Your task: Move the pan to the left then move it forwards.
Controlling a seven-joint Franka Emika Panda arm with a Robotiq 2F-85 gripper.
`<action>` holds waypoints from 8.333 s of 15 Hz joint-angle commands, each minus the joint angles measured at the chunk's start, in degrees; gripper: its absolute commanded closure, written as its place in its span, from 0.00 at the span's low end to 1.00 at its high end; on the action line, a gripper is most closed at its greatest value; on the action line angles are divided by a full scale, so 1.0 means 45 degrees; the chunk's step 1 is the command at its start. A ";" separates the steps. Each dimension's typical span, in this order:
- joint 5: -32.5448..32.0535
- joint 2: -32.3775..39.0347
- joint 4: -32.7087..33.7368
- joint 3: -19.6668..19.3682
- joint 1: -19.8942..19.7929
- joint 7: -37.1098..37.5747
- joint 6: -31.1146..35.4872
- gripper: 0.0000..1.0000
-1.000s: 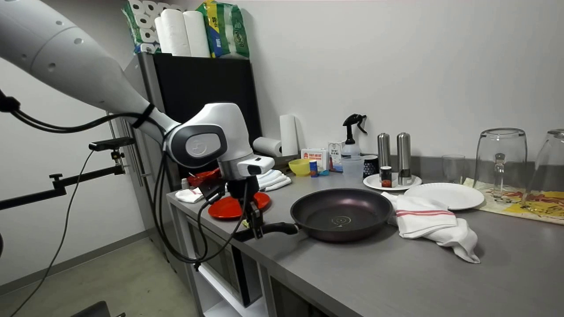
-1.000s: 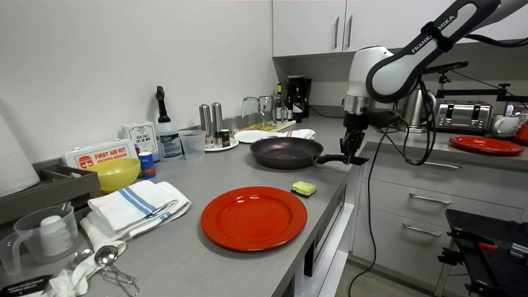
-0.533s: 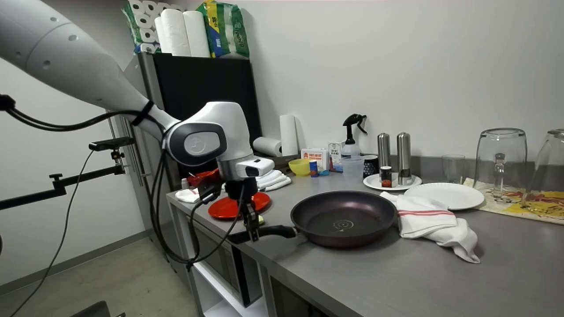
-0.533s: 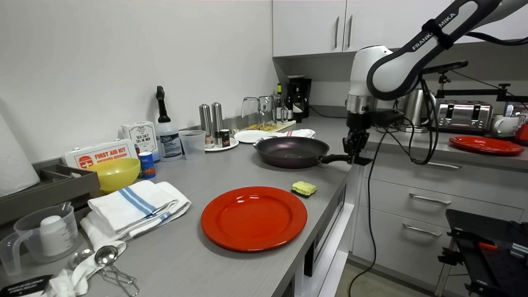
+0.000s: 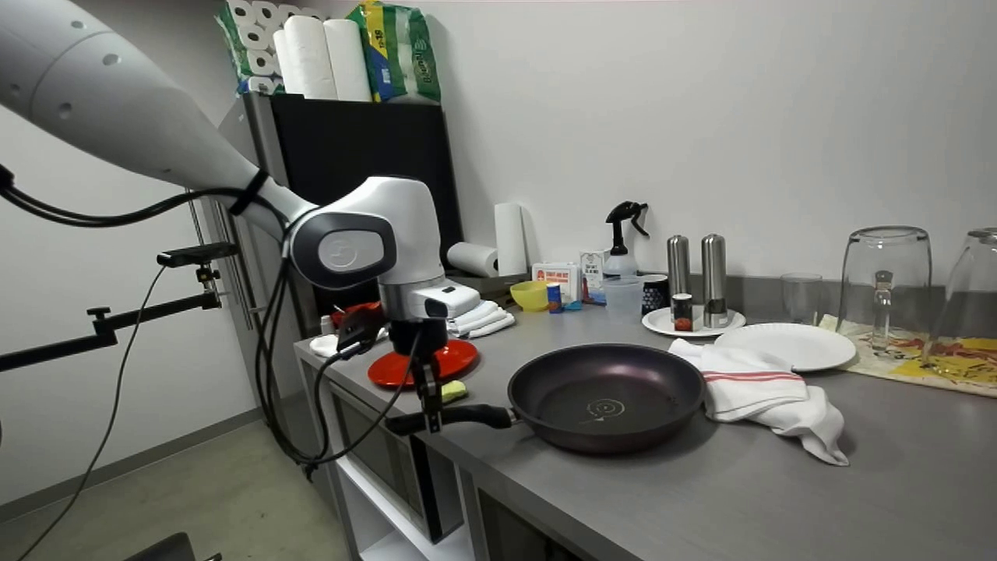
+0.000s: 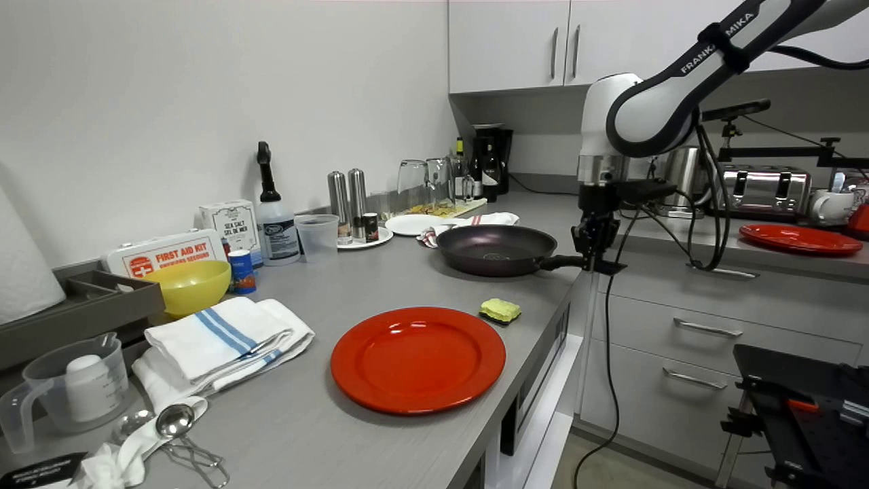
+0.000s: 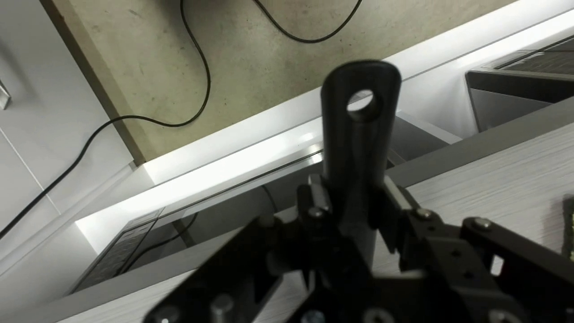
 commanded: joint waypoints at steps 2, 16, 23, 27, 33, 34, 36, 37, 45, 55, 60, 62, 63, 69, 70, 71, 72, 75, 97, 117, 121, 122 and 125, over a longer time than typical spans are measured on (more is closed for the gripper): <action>0.0192 -0.0892 -0.0503 0.0013 -0.0017 -0.0672 -0.0631 0.93; -0.0526 -0.1706 -0.1446 -0.0171 -0.0278 -0.2542 -0.1585 0.92; -0.0941 -0.2151 -0.1942 -0.0202 -0.0310 -0.3131 -0.1943 0.92; -0.1271 -0.2315 -0.2089 -0.0202 -0.0318 -0.3457 -0.2130 0.92; -0.1771 -0.2389 -0.2212 -0.0180 -0.0308 -0.3982 -0.1981 0.91; -0.1839 -0.2349 -0.2188 -0.0179 -0.0304 -0.4057 -0.1951 0.91; -0.1916 -0.2260 -0.2198 -0.0180 -0.0296 -0.4141 -0.1698 0.91; -0.1937 -0.2222 -0.2190 -0.0178 -0.0292 -0.4166 -0.1647 0.91; -0.2032 -0.2163 -0.2124 -0.0146 -0.0286 -0.4125 -0.1656 0.38; -0.0698 -0.3389 -0.1991 0.0076 0.0252 -0.4716 -0.1902 0.00; 0.0587 -0.4380 -0.2214 0.0485 0.0924 -0.4081 -0.1422 0.00; 0.1031 -0.4406 -0.2322 0.0697 0.1065 -0.3290 -0.0967 0.00; 0.1266 -0.4360 -0.2373 0.0810 0.1104 -0.2775 -0.0682 0.00; 0.1499 -0.3933 -0.3173 0.1854 0.1225 0.0474 0.1655 0.00; 0.1485 -0.3864 -0.3261 0.2080 0.1262 0.1085 0.1922 0.00; 0.1473 -0.3797 -0.3334 0.2283 0.1298 0.1615 0.2133 0.00; 0.1489 -0.3689 -0.3364 0.2508 0.1345 0.2213 0.2366 0.00; 0.1352 -0.3172 -0.3300 0.3172 0.1391 0.4044 0.3119 0.00; -0.2985 -0.1767 -0.2985 0.3089 0.0948 0.5266 0.5446 0.00; -0.1578 -0.1947 -0.3279 0.2814 0.1463 0.2193 0.6047 0.00; -0.0745 -0.1923 -0.3172 0.2698 0.1544 0.1484 0.5830 0.00; -0.0675 -0.1905 -0.3143 0.2681 0.1528 0.1394 0.5802 0.00; -0.0622 -0.1880 -0.3104 0.2657 0.1483 0.1202 0.5762 0.00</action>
